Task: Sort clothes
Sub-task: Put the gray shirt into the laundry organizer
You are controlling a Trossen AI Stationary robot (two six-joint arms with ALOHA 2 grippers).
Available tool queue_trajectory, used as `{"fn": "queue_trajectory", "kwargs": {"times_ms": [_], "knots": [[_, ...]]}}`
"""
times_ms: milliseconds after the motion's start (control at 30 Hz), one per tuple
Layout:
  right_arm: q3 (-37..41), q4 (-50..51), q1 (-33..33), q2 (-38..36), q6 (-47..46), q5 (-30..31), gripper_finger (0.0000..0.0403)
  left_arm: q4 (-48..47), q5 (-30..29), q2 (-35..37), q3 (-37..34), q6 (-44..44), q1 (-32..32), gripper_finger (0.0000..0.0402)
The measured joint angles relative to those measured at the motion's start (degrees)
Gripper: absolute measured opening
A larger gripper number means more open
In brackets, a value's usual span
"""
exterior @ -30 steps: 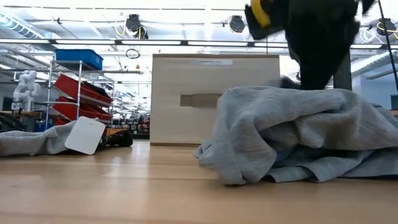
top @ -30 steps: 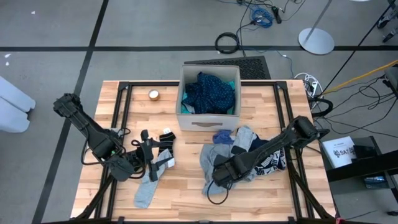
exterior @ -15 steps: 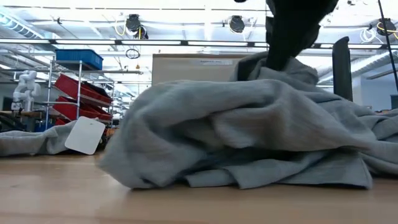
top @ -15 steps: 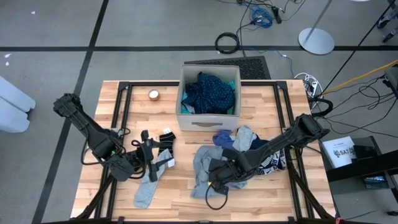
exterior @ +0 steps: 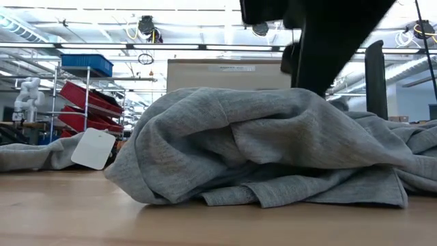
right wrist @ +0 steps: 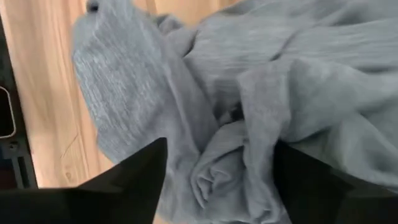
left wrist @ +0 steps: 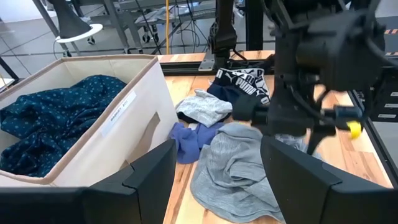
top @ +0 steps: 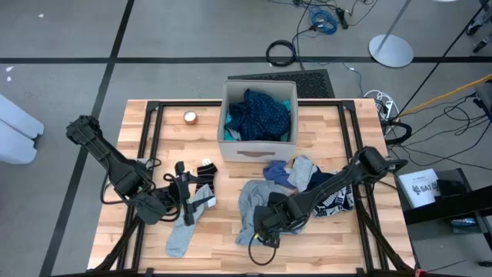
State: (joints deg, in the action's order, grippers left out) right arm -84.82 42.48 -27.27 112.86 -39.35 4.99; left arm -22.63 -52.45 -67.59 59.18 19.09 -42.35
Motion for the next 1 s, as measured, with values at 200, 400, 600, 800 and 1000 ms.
{"fn": "queue_trajectory", "kwargs": {"times_ms": [200,400,600,800,1000], "knots": [[-0.2,-3.0,0.0,5.5,0.3,-1.8,0.03,-0.3,0.0,0.0,0.0,0.0,0.0,0.0244],[-0.6,-2.9,-0.1,10.2,1.1,-0.9,0.0306,-0.3,0.0,0.0,0.0,0.0,0.0,0.0244],[-0.7,-2.9,-0.5,10.9,0.9,1.1,0.0306,-0.3,0.0,0.0,0.0,0.1,0.0,0.0244],[-0.4,-1.1,-0.1,9.9,0.5,3.0,0.0284,-0.3,0.0,0.0,0.0,0.1,0.0,0.0244],[-0.4,2.2,0.1,9.9,1.6,5.5,0.0205,-0.3,0.0,0.0,0.0,0.1,0.0,0.0244]]}}
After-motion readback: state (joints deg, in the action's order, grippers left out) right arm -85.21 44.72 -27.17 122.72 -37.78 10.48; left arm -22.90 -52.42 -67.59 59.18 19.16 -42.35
